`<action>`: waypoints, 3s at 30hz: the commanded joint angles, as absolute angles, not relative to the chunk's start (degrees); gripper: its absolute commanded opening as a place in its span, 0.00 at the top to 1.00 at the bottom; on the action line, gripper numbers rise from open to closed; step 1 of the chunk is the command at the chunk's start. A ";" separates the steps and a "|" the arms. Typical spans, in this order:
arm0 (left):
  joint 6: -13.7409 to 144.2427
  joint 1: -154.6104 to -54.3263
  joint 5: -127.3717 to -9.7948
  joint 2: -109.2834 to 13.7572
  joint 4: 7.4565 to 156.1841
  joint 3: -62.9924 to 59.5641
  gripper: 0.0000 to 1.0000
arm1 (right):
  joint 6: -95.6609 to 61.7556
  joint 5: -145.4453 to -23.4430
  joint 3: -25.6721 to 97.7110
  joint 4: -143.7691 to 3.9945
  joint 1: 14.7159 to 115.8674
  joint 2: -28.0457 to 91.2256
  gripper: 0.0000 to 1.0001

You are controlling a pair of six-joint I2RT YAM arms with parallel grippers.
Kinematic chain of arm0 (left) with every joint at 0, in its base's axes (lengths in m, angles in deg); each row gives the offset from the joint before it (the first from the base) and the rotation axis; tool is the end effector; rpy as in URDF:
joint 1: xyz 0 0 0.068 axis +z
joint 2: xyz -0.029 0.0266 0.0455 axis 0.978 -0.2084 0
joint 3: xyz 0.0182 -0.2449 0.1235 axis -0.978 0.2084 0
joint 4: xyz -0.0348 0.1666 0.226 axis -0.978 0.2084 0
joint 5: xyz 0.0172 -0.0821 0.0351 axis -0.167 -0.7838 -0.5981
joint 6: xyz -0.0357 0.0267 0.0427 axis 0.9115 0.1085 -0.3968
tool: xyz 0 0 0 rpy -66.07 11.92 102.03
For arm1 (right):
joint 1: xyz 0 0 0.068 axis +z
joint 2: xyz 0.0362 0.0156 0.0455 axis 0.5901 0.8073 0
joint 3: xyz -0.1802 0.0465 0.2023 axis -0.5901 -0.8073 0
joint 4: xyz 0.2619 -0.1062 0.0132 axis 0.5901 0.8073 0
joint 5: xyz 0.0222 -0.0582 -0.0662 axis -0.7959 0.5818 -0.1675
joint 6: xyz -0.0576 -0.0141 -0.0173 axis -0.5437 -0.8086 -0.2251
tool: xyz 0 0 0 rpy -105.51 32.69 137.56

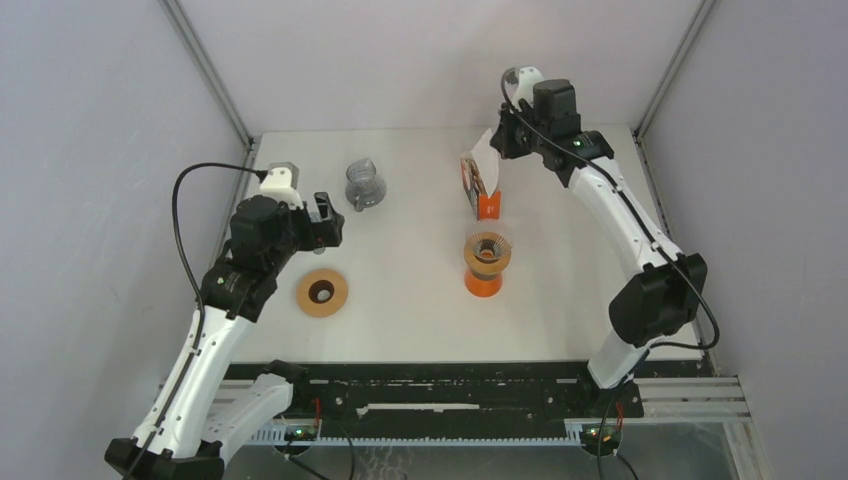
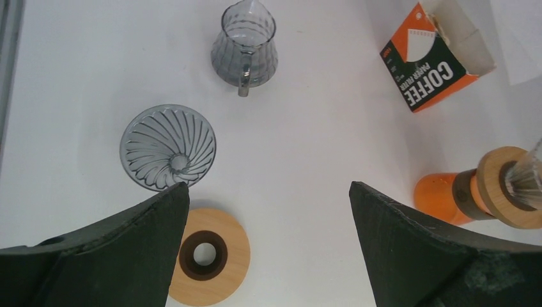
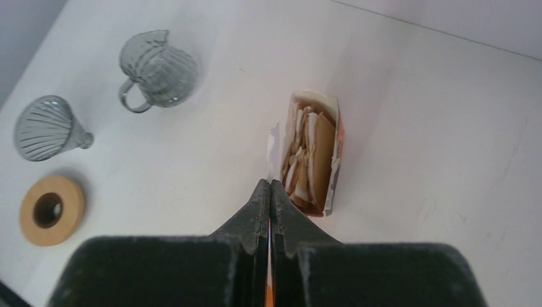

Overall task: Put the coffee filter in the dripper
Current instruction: Place the coffee filter in the coffee dripper.

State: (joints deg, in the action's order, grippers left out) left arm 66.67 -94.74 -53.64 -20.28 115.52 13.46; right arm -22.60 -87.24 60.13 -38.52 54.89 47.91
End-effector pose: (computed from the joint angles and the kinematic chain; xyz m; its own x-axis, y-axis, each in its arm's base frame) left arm 0.2004 -0.0548 0.3664 -0.3987 -0.1132 -0.9101 0.0964 0.9817 -0.1644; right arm 0.3983 0.1440 0.3890 -0.4774 -0.1407 -0.8674 -0.4552 0.8839 0.1072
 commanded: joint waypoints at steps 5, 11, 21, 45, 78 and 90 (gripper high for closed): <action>67.69 -94.05 -62.45 -19.57 111.04 12.97 0.00 | -17.78 -99.20 55.99 -47.13 54.03 36.48 1.00; 67.93 -93.99 -67.20 -18.48 110.86 9.48 0.00 | -14.48 -108.22 50.70 -50.84 53.73 29.44 1.00; 76.80 -94.73 -79.53 -18.63 105.91 6.55 0.06 | -8.93 -110.46 41.33 -55.69 56.61 19.86 1.00; 60.39 -104.60 -94.54 -33.62 107.65 -7.21 0.15 | -22.32 -124.43 38.17 -48.61 65.87 18.26 1.00; 46.79 -109.43 -111.78 -43.41 116.92 -14.04 1.00 | -26.97 -124.59 38.18 -47.87 68.84 18.68 0.89; 41.44 -109.11 -111.81 -39.77 118.03 -11.07 1.00 | -28.22 -124.18 36.94 -45.54 63.50 14.23 0.67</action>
State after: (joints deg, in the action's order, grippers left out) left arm 44.35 -109.15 -110.19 -42.29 118.21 -10.97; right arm -26.64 -124.00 37.90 -45.45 65.09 16.92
